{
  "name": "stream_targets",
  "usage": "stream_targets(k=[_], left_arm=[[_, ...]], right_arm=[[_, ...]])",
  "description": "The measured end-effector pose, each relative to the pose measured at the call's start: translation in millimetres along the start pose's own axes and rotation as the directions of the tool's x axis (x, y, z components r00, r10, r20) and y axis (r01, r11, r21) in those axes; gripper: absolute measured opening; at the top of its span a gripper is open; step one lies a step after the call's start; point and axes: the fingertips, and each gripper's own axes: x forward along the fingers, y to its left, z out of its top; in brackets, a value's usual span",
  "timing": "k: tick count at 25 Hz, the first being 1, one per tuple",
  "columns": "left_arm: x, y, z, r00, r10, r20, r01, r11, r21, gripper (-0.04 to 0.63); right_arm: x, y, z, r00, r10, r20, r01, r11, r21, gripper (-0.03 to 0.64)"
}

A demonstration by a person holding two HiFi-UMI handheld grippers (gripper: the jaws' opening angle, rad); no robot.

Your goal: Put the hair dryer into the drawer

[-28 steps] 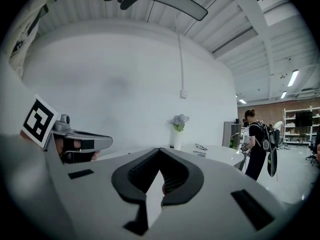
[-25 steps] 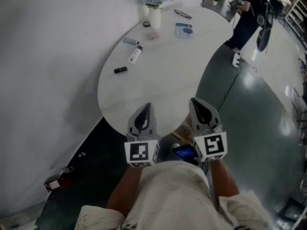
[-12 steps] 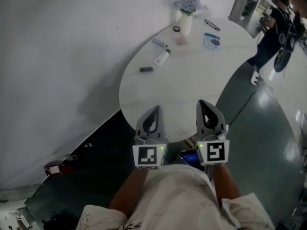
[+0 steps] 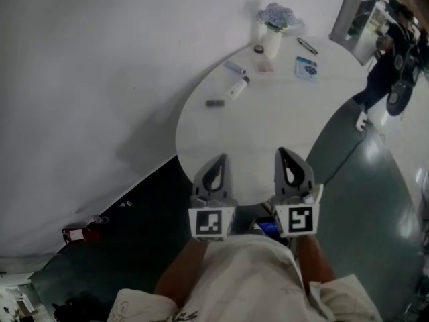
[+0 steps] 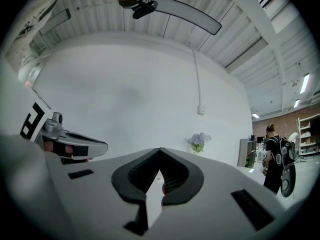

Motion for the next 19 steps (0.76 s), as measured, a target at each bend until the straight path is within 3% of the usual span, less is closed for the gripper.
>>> stream_targets(k=[19], left_arm=[[2,-9,12,0.999,-0.019,0.044,0.019,1.000,0.005,0.002]], right_arm=[[-12,-13,2,0.998,-0.066,-0.005,0.066,0.998,0.014,0.005]])
